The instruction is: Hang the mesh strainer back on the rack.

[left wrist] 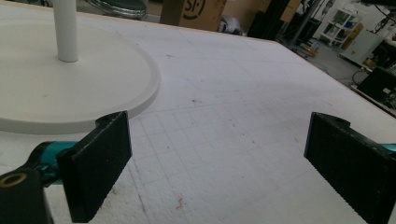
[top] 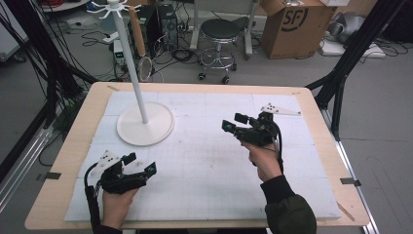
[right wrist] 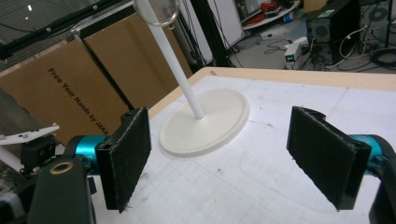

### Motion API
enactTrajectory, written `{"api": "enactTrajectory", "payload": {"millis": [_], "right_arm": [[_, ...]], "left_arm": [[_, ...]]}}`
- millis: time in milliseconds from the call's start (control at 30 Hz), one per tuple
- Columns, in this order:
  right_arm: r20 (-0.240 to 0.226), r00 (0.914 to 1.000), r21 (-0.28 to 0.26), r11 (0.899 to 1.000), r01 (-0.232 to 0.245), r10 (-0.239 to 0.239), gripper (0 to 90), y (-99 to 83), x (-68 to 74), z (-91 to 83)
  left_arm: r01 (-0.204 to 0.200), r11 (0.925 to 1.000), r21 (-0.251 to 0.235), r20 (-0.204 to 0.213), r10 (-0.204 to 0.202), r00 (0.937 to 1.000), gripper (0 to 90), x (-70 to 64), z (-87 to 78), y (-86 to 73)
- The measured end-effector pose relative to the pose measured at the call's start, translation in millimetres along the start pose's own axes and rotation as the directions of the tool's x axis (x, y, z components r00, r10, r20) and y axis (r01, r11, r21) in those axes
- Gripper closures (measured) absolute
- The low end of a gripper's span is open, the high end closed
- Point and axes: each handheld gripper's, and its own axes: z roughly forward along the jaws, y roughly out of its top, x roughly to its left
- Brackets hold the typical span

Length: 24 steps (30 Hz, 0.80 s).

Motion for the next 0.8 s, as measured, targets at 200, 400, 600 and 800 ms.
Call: {"api": "enactTrajectory", "payload": {"millis": [200,400,600,800], "right_arm": [[0.008,0.9996,-0.019,0.999,-0.027,0.027,21.5,-14.1,-2.6,-11.1],[0.036,0.9966,-0.041,0.996,-0.073,0.075,21.8,-31.0,-12.9,-22.8],[0.056,0.9916,-0.057,0.992,-0.114,0.117,21.9,-41.9,-22.6,-37.3],[0.073,0.9889,-0.060,0.990,-0.126,0.130,21.7,-51.5,-30.3,-47.8]], "left_arm": [[-0.001,1.0000,-0.001,0.001,0.001,1.0000,8.1,-0.6,0.0,0.1],[0.000,1.0000,0.001,0.005,0.000,1.0000,8.1,-1.6,0.0,0.0],[0.002,1.0000,0.000,0.003,-0.002,1.0000,8.1,-1.5,1.5,0.1],[-0.006,1.0000,0.003,0.003,0.006,1.0000,8.1,-2.4,1.5,0.4]]}}
